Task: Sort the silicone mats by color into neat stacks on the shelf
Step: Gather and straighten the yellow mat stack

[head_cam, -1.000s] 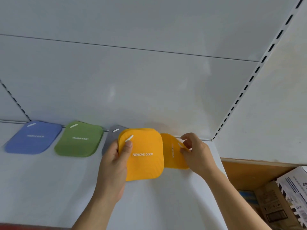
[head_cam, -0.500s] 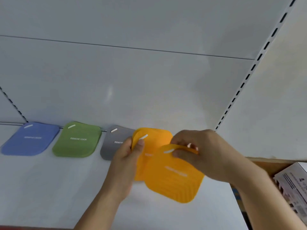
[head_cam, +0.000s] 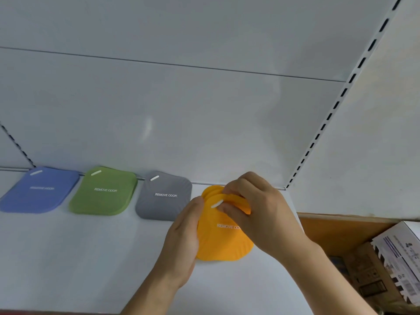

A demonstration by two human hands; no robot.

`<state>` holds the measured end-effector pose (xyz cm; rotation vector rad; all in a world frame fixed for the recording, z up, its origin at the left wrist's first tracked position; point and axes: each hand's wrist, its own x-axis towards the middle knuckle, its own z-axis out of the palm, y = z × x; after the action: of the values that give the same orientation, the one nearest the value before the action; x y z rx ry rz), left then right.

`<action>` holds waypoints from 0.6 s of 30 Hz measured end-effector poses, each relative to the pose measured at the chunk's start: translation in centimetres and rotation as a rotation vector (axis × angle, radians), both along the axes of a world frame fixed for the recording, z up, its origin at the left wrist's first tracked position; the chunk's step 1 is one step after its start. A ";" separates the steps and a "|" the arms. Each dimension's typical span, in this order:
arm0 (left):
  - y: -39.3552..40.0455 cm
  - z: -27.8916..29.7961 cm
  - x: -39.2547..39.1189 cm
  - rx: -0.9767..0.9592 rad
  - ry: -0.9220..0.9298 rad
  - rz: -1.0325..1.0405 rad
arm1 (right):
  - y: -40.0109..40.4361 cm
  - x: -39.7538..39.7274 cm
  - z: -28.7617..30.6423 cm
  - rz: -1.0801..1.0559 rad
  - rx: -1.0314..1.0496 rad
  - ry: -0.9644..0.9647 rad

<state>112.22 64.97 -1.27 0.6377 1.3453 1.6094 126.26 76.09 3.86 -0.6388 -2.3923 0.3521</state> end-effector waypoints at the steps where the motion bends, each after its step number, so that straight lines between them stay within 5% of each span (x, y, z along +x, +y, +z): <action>1: 0.0 0.1 0.2 0.019 0.056 -0.012 | 0.0 0.0 -0.2 -0.005 0.018 -0.001; 6: 0.2 1.0 0.8 0.085 0.347 0.005 | 0.3 0.8 -1.3 -0.109 -0.020 0.013; 10: 0.3 1.1 0.6 0.097 0.324 0.011 | 0.0 3.1 -2.3 -0.111 -0.915 0.171; 12: 0.4 1.2 0.7 0.125 0.360 0.009 | -0.5 3.5 -3.2 -0.018 -1.156 0.256; 18: 0.7 0.1 0.1 0.144 0.492 -0.164 | -2.0 2.9 -5.1 -0.207 -0.850 0.464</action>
<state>112.31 65.69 -1.19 1.2604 1.4817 1.4775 129.19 74.10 -1.26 -1.0202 -1.6499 1.2954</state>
